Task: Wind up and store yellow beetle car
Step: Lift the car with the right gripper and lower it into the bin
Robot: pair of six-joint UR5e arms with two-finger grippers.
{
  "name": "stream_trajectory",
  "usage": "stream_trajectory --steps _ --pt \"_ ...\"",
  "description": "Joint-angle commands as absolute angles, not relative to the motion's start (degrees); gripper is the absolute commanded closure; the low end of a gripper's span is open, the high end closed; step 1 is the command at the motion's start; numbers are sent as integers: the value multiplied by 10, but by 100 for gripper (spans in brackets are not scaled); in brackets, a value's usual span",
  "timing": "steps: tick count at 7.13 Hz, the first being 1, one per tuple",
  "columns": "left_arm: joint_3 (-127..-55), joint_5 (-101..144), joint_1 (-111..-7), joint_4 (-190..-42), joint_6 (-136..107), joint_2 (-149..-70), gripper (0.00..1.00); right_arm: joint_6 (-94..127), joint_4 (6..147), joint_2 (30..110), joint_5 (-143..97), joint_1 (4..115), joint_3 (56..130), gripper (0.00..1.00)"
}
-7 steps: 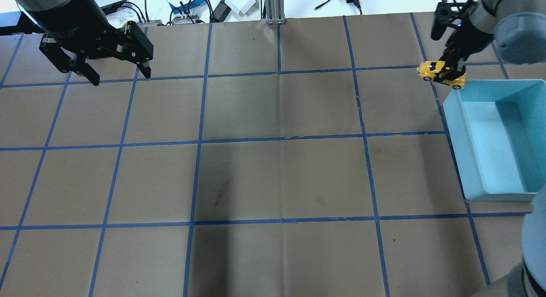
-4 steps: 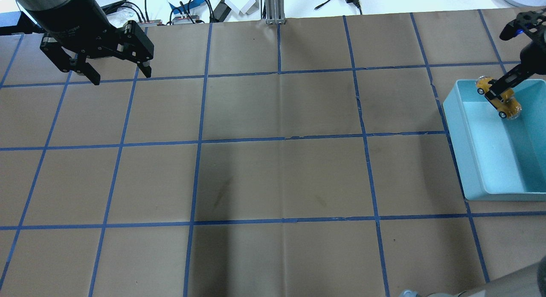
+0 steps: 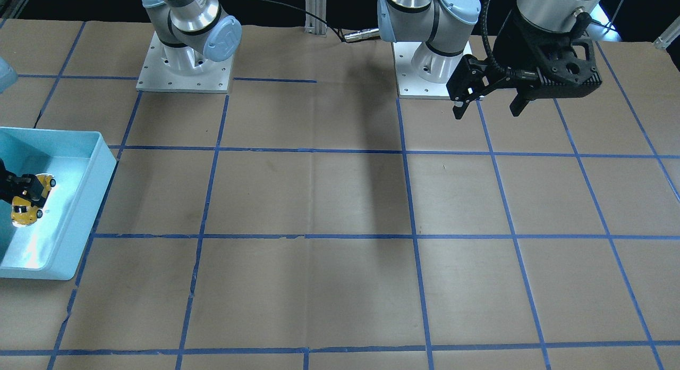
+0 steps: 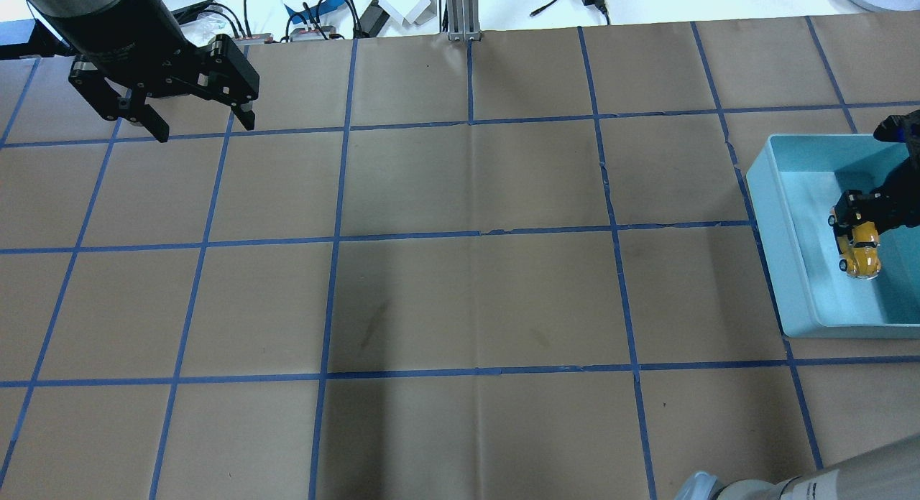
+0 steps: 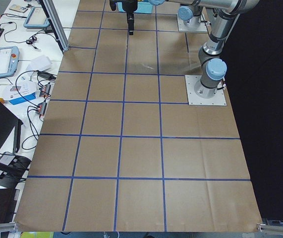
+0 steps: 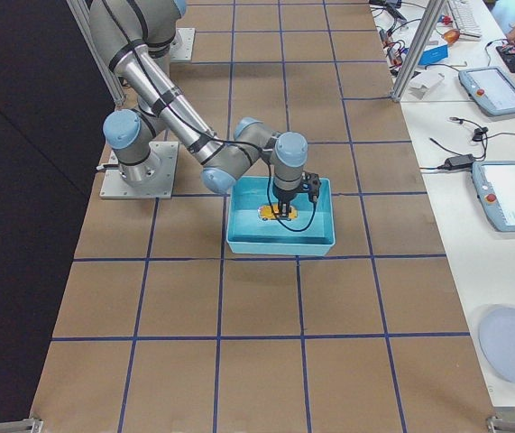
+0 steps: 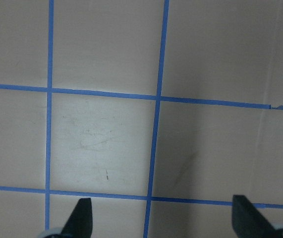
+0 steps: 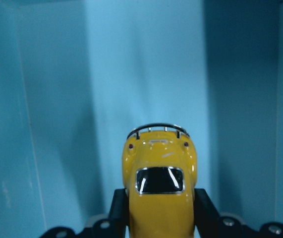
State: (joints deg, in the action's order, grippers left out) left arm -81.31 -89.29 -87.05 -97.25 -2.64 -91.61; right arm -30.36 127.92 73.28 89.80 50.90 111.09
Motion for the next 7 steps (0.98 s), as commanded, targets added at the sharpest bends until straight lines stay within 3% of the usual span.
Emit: stream_trajectory --steps 1,2,3,4,7 --pt "-810 -893 -870 -971 -26 -920 0 -284 1294 718 894 498 1124 83" --pt "-810 -894 -870 -971 -26 -920 0 -281 1289 708 891 499 1125 27" --pt "-811 -893 -870 -971 -26 -920 0 -280 1291 701 890 498 1124 5" --pt "-811 -894 -870 -971 -27 -920 0 -283 1290 703 897 498 1123 0" --pt "-811 -894 -870 -970 -26 -921 0 -283 1209 752 899 515 1086 0"
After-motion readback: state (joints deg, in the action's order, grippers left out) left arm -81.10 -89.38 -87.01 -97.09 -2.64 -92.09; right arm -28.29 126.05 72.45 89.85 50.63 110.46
